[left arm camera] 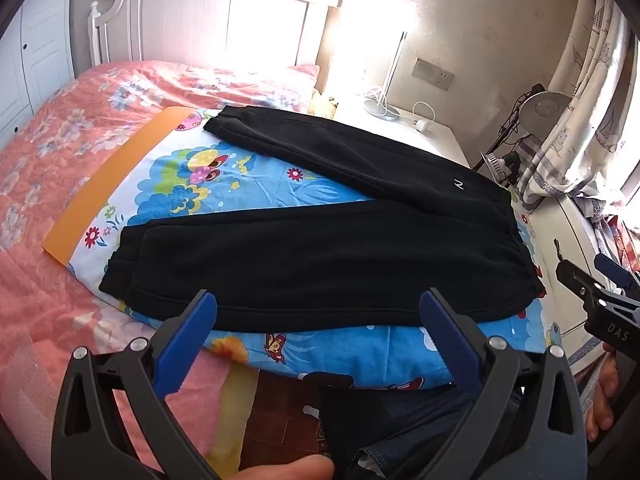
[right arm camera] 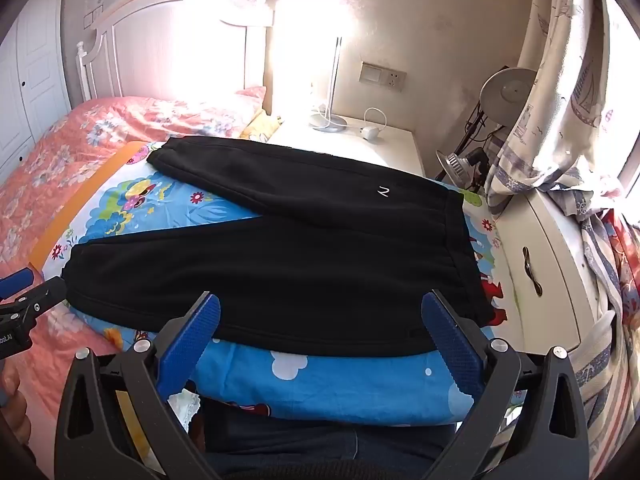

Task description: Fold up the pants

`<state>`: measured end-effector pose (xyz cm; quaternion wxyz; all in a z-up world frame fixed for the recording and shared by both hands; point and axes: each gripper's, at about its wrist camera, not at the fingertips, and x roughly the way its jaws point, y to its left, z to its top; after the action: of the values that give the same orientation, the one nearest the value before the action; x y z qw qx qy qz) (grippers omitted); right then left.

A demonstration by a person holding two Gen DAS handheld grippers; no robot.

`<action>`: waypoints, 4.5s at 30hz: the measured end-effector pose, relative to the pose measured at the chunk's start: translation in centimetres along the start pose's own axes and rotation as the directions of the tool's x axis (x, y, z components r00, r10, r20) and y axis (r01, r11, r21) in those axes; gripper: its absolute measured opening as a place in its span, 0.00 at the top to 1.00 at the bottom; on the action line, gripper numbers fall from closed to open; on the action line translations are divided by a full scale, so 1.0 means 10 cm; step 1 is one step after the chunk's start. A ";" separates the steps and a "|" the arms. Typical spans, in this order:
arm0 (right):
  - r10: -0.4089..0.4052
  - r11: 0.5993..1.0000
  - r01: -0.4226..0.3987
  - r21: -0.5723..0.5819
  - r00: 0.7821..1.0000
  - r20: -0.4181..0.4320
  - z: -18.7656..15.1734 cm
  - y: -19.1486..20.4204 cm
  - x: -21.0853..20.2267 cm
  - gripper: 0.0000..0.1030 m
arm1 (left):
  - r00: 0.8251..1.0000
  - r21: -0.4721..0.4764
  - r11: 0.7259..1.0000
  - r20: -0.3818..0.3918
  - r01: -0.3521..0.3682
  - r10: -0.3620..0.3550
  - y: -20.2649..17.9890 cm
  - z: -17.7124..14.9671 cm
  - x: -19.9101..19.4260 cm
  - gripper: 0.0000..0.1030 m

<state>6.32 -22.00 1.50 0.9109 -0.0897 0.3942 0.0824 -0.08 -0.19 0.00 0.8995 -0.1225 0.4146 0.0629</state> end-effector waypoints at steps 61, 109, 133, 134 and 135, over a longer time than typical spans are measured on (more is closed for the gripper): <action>0.001 1.000 -0.001 0.000 1.000 0.000 -0.04 0.00 0.01 0.05 | 0.999 -0.011 0.999 -0.014 0.033 -0.033 -0.02 0.01 0.03 0.02; 0.313 0.945 -0.284 0.161 0.929 -0.199 -0.41 -0.70 1.12 0.05 | 0.970 0.036 0.971 -0.071 0.236 -0.233 -0.24 -0.03 0.72 0.02; -0.098 0.966 -0.020 -0.258 0.893 -0.439 1.64 -2.60 4.38 0.05 | 0.852 -0.148 0.935 -0.384 0.323 -0.356 -0.69 0.29 2.64 0.02; -0.085 0.962 -0.045 -0.268 0.888 -0.452 1.69 -2.57 4.49 0.05 | 0.850 -0.152 0.933 -0.386 0.325 -0.359 -0.71 0.30 2.65 0.02; -0.074 0.959 -0.066 -0.277 0.881 -0.468 1.74 -2.54 4.60 0.05 | 0.851 -0.153 0.933 -0.383 0.326 -0.360 -0.73 0.31 2.66 0.02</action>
<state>55.28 -38.99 -17.99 0.7647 -0.2379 0.5883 0.1120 21.00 -6.06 -17.03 0.7848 -0.2420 0.5602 -0.1082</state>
